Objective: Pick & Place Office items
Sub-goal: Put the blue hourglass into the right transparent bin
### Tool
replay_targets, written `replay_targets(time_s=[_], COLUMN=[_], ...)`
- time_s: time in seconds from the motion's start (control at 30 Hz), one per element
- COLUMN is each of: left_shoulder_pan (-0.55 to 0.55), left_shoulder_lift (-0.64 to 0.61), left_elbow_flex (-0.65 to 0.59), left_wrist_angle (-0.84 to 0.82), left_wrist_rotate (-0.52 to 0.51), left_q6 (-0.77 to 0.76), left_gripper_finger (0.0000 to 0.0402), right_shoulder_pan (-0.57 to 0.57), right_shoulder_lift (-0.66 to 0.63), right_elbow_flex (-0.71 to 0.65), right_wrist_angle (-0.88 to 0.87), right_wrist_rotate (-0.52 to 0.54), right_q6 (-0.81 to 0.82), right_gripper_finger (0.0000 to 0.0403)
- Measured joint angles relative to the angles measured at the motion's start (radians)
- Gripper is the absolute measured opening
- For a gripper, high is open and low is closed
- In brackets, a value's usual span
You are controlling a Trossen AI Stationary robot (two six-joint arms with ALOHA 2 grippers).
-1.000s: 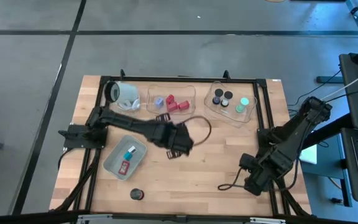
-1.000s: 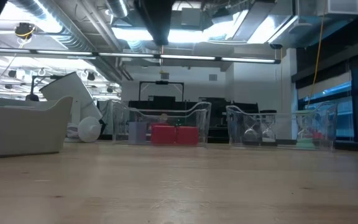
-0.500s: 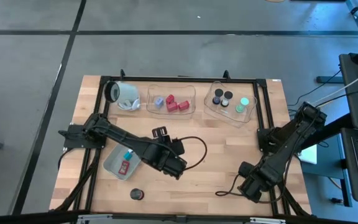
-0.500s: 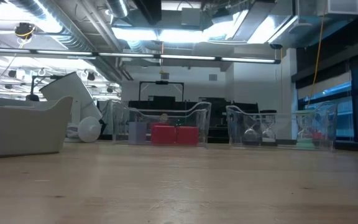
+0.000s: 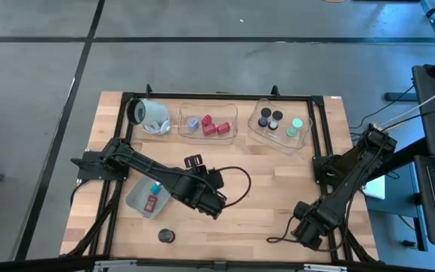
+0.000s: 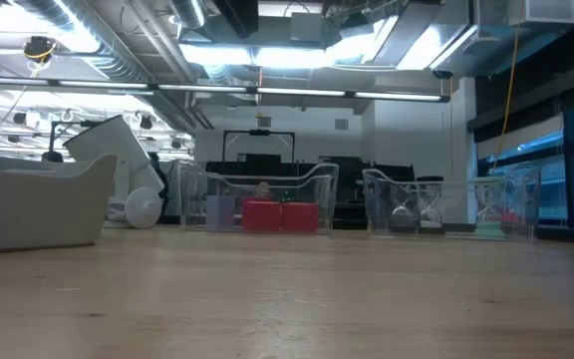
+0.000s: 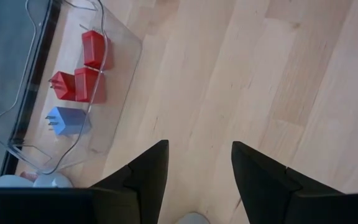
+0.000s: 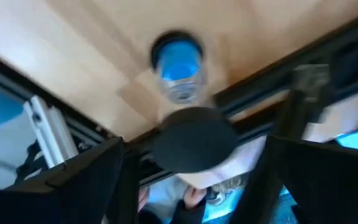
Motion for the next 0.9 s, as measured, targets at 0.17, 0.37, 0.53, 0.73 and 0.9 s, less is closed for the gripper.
replay_targets(time_s=[0.17, 0.37, 0.53, 0.73, 0.9], left_shoulder_pan=[0.000, 0.000, 0.000, 0.000, 0.000], left_shoulder_lift=[0.000, 0.000, 0.000, 0.000, 0.000], left_elbow_flex=[0.000, 0.000, 0.000, 0.000, 0.000], left_wrist_angle=[0.001, 0.002, 0.003, 0.003, 0.003], left_wrist_rotate=[0.000, -0.001, -0.002, -0.011, -0.011], left_q6=[0.001, 0.001, 0.001, 0.003, 0.003], left_gripper_finger=[0.0171, 0.0171, 0.0169, 0.0169, 0.0169], right_shoulder_pan=[0.018, 0.035, 0.051, 0.055, 0.055], right_shoulder_lift=[0.000, 0.000, 0.000, 0.000, 0.000], right_elbow_flex=[-0.054, -0.055, -0.055, -0.055, -0.055], right_wrist_angle=[0.106, 0.108, 0.108, 0.108, 0.108], right_wrist_rotate=[-0.022, -0.014, 0.048, 0.083, 0.083], right_q6=[0.010, -0.016, -0.036, -0.040, -0.063], right_gripper_finger=[0.0393, 0.0393, 0.0388, 0.0337, 0.0273])
